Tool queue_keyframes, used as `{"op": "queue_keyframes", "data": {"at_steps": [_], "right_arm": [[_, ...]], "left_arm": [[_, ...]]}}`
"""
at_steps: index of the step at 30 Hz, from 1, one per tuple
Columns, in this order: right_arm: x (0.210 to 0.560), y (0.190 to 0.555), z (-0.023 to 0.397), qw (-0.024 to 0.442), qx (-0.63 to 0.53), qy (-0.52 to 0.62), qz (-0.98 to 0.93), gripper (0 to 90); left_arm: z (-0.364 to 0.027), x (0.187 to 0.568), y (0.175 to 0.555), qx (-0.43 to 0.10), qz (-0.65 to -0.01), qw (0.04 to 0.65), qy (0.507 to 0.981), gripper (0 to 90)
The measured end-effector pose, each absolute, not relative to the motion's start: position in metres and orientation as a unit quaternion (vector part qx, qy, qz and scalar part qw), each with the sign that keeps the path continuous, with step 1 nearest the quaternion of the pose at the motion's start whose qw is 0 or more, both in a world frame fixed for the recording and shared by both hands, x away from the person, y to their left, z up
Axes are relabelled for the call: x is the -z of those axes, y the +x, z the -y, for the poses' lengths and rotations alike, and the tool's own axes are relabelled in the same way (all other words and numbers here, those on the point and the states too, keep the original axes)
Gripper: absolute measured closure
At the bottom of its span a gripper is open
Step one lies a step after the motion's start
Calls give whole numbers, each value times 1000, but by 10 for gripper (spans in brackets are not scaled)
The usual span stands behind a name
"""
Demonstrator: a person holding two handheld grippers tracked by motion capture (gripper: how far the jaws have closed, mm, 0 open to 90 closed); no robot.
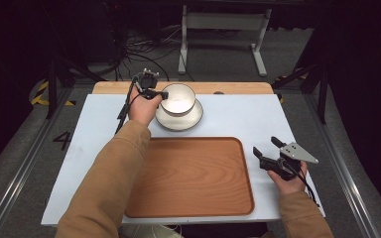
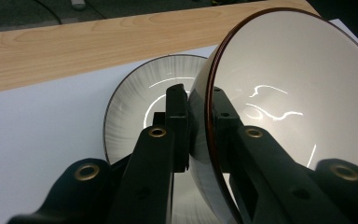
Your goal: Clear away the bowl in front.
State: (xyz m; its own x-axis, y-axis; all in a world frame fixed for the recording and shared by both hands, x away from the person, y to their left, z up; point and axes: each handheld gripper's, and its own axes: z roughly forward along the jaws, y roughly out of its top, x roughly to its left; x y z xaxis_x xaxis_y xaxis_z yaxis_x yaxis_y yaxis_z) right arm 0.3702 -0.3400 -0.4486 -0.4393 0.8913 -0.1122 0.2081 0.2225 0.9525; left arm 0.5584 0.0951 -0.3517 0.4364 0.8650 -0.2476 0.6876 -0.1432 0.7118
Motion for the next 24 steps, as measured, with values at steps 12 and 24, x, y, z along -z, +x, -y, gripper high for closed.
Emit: {"op": "queue_keyframes", "data": {"at_steps": [12,24], "right_arm": [[448,370,340,354,-484,394,-696,202],[448,370,340,355,-485,394,-695,200]], "left_arm": [[-102,338,548,-112,-510,405,750,817],[-109,332,536,-111,-494,403,763,816]]}}
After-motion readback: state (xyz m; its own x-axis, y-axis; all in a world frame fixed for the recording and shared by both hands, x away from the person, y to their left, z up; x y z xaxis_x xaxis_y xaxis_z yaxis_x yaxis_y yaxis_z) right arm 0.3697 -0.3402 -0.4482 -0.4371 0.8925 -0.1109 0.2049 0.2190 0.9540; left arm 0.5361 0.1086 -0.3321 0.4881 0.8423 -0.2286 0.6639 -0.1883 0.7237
